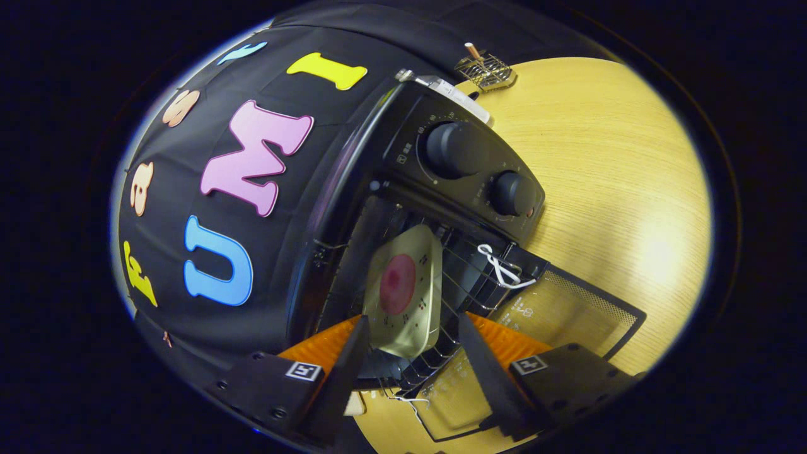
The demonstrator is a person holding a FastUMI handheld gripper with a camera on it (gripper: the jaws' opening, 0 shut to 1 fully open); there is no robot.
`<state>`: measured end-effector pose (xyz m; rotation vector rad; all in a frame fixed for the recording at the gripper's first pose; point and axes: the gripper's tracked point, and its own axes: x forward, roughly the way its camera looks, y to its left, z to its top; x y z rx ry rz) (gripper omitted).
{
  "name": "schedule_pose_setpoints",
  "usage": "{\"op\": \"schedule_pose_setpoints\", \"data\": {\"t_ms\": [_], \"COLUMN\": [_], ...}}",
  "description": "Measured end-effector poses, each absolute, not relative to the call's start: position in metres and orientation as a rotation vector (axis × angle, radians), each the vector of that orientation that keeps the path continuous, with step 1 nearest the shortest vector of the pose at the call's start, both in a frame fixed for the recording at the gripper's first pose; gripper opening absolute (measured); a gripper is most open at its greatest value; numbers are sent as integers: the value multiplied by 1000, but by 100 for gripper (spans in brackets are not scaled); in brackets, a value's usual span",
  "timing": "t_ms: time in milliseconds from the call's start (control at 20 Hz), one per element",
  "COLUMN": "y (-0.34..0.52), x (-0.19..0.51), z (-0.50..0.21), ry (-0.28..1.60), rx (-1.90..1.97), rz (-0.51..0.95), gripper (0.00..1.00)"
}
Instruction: Open the toaster oven, put the food inside, and close the toaster oven door.
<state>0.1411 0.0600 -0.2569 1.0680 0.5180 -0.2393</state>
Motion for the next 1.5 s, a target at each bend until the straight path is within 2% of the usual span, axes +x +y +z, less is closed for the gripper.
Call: {"op": "schedule_pose_setpoints", "data": {"t_ms": [50, 150, 650, 1050, 1500], "y": [63, 65, 82, 74, 68], "x": [134, 119, 36, -16, -1], "z": [-256, -245, -218, -282, -350], "ry": [527, 522, 630, 788, 906], "rx": [1046, 992, 456, 198, -73], "rz": [-247, -241, -29, -4, -22], "gripper": [99, 99, 99, 99, 100]}}
